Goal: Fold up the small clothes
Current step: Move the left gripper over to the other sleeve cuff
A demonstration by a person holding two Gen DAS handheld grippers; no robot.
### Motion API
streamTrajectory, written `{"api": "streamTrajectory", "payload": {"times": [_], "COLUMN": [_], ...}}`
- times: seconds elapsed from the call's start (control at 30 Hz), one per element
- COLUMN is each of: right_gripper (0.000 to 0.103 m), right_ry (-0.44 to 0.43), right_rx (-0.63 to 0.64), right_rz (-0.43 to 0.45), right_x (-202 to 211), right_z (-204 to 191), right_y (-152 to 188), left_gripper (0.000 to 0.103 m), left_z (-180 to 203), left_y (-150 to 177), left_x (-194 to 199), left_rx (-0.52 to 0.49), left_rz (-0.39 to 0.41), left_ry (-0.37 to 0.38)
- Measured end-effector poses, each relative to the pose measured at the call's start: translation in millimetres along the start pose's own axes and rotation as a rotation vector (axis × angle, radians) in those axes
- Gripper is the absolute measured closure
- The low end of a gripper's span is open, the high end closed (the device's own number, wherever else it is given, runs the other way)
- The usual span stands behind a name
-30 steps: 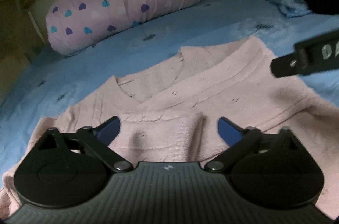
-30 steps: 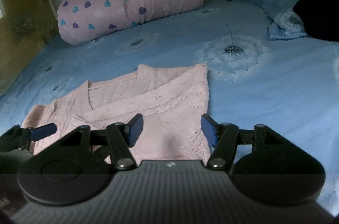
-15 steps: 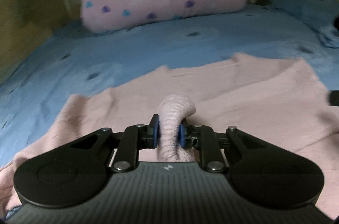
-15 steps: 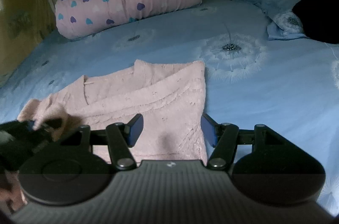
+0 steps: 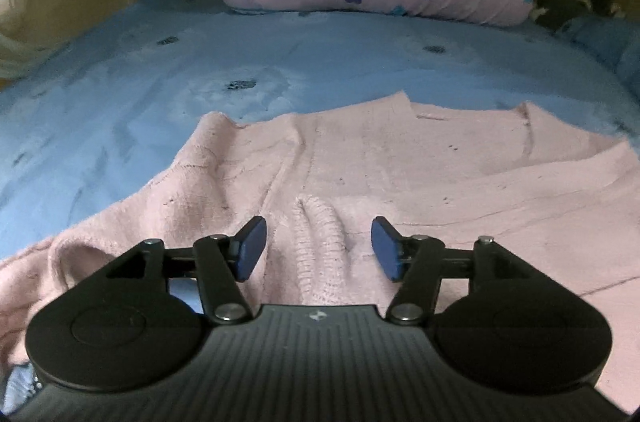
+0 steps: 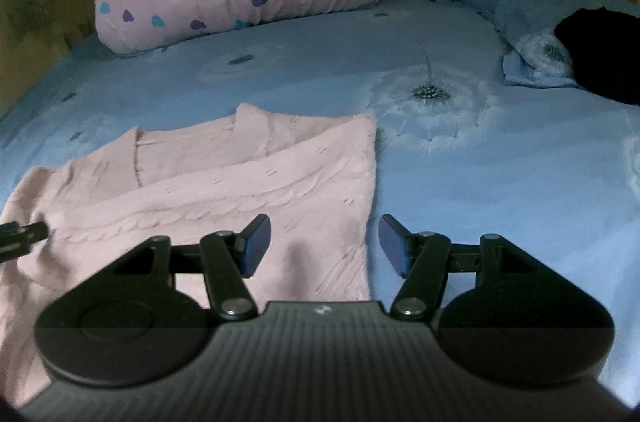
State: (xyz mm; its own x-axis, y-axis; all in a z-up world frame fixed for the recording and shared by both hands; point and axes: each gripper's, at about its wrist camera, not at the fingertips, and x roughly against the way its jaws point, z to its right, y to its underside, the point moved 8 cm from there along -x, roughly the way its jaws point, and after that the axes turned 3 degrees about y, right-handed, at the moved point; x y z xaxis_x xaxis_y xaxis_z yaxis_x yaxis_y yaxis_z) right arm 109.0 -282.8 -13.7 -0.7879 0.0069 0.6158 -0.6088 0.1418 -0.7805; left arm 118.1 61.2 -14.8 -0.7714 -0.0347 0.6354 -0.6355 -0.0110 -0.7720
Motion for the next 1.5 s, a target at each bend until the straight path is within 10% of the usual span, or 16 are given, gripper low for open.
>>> {"api": "streamTrajectory", "payload": {"times": [0.3, 0.47, 0.6, 0.77, 1.17, 1.5], "right_gripper": [0.041, 0.041, 0.041, 0.041, 0.041, 0.041], "right_ry": [-0.006, 0.001, 0.01, 0.014, 0.081, 0.075], "right_rx": [-0.018, -0.014, -0.032, -0.057, 0.029, 0.017], "right_rz": [-0.035, -0.024, -0.019, -0.026, -0.043, -0.027], "right_x": [-15.0, -15.5, -16.6, -20.3, -30.6, -17.8], "right_z": [2.2, 1.9, 5.1, 9.0, 5.7, 7.2], "right_y": [6.4, 5.5, 4.8, 7.8, 16.7, 10.9], "left_gripper": [0.039, 0.087, 0.091, 0.091, 0.081, 0.044], "left_z": [-5.2, -1.4, -0.8, -12.3, -20.8, -67.1], "left_y": [-2.7, 0.6, -20.3, -49.8, -17.8, -27.8], "left_x": [-22.6, -25.6, -16.6, -15.1, -45.2, 19.2], "left_rx": [0.044, 0.083, 0.117, 0.12, 0.014, 0.058], "left_rz": [-0.014, -0.008, 0.041, 0.123, 0.006, 0.036], "left_ry": [0.069, 0.144, 0.17, 0.116, 0.036, -0.039]}}
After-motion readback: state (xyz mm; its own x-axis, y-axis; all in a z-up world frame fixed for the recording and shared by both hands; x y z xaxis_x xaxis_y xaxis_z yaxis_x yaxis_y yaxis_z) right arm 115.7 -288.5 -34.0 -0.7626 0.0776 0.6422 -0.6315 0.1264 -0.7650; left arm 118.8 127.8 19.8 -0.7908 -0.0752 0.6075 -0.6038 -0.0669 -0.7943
